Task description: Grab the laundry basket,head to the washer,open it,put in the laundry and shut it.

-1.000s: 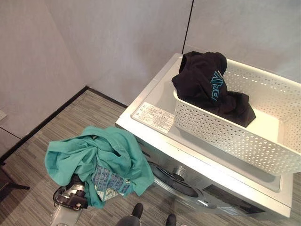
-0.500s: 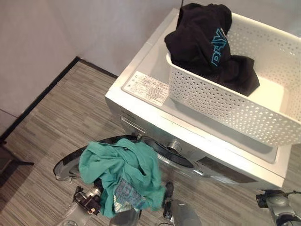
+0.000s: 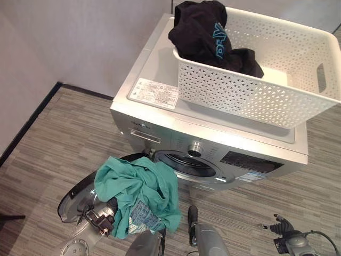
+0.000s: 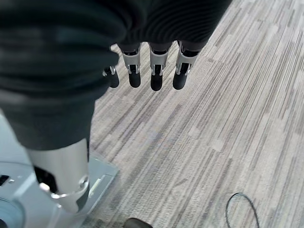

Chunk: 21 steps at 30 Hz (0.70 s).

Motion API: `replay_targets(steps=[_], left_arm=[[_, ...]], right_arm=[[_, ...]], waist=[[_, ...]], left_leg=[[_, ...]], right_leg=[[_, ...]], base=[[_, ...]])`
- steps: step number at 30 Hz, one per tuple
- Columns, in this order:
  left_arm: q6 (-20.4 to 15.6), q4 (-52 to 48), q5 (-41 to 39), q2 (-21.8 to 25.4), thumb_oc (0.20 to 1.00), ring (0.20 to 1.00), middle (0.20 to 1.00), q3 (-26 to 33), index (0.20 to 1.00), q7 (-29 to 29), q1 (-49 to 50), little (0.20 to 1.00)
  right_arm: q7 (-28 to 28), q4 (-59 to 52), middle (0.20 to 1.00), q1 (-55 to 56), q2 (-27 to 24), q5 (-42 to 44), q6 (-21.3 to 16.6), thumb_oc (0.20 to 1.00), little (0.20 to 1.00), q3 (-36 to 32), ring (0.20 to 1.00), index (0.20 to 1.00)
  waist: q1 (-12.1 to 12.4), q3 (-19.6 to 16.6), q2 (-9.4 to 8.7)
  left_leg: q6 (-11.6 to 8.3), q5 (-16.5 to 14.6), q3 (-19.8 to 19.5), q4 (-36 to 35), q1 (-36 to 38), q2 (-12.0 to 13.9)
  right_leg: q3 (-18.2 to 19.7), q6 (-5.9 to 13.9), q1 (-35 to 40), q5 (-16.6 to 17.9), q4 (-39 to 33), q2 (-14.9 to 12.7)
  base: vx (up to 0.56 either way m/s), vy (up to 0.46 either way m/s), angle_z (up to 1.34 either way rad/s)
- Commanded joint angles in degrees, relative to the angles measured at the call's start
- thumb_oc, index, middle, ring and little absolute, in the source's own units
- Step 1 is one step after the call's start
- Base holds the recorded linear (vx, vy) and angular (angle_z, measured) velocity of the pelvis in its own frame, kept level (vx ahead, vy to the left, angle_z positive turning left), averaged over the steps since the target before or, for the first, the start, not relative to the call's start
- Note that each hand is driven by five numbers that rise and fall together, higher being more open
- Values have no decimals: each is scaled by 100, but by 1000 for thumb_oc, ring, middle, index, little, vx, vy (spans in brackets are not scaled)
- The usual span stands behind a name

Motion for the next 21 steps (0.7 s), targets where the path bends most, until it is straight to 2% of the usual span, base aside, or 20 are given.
replay_targets(steps=[1, 4, 8, 9, 12, 13, 17, 21], left_arm=[[-147, -440, 362, -97, 200, 200, 200, -5, 200, -156, 216, 200], [-111, 94, 722, -380, 200, 200, 200, -304, 200, 80, 15, 200], [-225, 1091, 1285, -1053, 200, 200, 200, -779, 200, 394, -656, 200], [-215, 1242, 1275, -1309, 200, 200, 200, -797, 200, 561, -856, 200], [-338, 1473, 1378, -1547, 200, 200, 200, -793, 200, 761, -1064, 200], [-320, 1630, 1299, -1787, 200, 200, 200, -765, 200, 903, -1195, 200], [-425, 1937, 1360, -2025, 200, 200, 200, -682, 200, 1080, -1403, 200], [-694, 2396, 1409, -2351, 200, 200, 200, -426, 200, 1497, -1833, 200]], right_arm=[[-32, 64, 1000, 1, -371, 100, -180, 1000, 1000, 117, 1000, 1000], [-62, -204, 1000, 151, -479, 50, -201, 1000, 1000, 85, 1000, 1000], [-94, -86, 1000, 285, -593, -235, -202, 1000, 1000, 246, 1000, 1000], [-97, 2, 1000, 202, -566, -189, -162, 1000, 1000, 280, 1000, 1000], [-107, -2, 1000, 167, -563, -123, -150, 1000, 1000, 287, 1000, 1000], [-118, -23, 1000, 134, -555, -52, -123, 1000, 1000, 262, 1000, 1000], [-167, -90, 1000, 74, -548, 81, -135, 1000, 1000, 235, 1000, 1000], [-236, -209, 1000, 0, -454, 189, -152, 1000, 1000, 332, 1000, 1000]], waist=[[62, -28, -148], [-59, 97, -222], [-202, 322, -294], [-253, 342, -305], [-262, 386, -292], [-282, 466, -287], [-328, 508, -281], [-378, 547, -338]], left_leg=[[-69, -476, -75, 1134, -427, 53], [-198, -637, -220, 1605, -805, 251], [-329, -687, -296, 1931, -1256, 440], [-345, -660, -326, 1977, -1429, 436], [-367, -747, -338, 2186, -1636, 456], [-373, -791, -341, 2334, -1812, 427], [-367, -850, -329, 2523, -2048, 404], [-350, -903, -322, 2779, -2378, 401]], right_leg=[[-317, 148, 99, -265, 269, 116], [-669, 158, -118, -567, 843, 116], [-836, 48, -566, -865, 1422, 134], [-861, 7, -744, -915, 1531, 113], [-877, -35, -935, -1040, 1758, 113], [-889, -58, -1126, -1113, 1959, 92], [-887, -96, -1366, -1183, 2167, 100], [-914, -148, -1648, -1237, 2315, 136]], base=[[19, -177, 12], [-5, -253, 23], [-53, -179, 37], [-74, -98, 5], [-35, -49, 3], [-54, -26, 1], [-19, -8, 3], [-23, -8, 9]])
